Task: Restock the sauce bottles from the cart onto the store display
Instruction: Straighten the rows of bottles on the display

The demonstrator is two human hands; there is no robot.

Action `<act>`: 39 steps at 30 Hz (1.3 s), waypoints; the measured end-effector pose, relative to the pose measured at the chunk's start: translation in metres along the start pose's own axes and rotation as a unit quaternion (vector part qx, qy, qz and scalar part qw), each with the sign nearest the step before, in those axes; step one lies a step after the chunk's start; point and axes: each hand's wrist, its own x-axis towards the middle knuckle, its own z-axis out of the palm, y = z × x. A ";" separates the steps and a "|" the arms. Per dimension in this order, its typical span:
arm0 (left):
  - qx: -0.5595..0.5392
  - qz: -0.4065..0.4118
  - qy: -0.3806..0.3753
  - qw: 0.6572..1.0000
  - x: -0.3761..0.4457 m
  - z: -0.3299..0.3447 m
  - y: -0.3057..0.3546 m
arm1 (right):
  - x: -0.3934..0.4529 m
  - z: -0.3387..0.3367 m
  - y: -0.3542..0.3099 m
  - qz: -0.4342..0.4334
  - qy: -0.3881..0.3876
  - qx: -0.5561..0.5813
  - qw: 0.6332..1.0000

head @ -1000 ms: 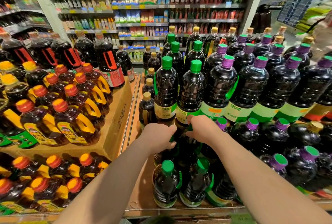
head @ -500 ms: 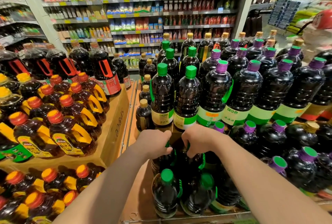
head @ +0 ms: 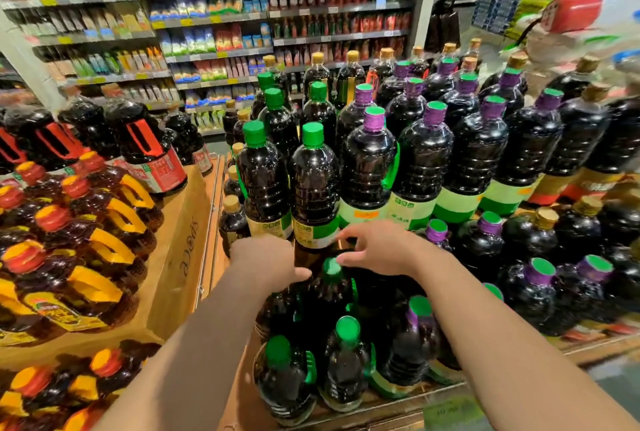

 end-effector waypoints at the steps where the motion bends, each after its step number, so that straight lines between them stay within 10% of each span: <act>1: -0.006 0.001 0.043 0.999 0.000 -0.008 0.009 | -0.003 -0.006 0.010 0.024 0.035 -0.014 0.999; 5: -0.081 0.053 0.143 0.985 0.009 -0.037 0.060 | -0.018 -0.031 0.060 0.119 0.155 -0.056 0.979; 10: -0.133 0.090 0.106 0.981 0.037 -0.047 0.114 | -0.023 -0.045 0.125 0.201 0.122 -0.081 0.969; 14: -0.116 0.102 0.012 0.988 0.061 -0.046 0.134 | -0.012 -0.040 0.147 0.168 0.057 -0.099 0.979; 39: -0.092 0.126 0.052 0.986 0.062 -0.034 0.145 | -0.021 -0.037 0.159 0.015 -0.077 -0.022 0.997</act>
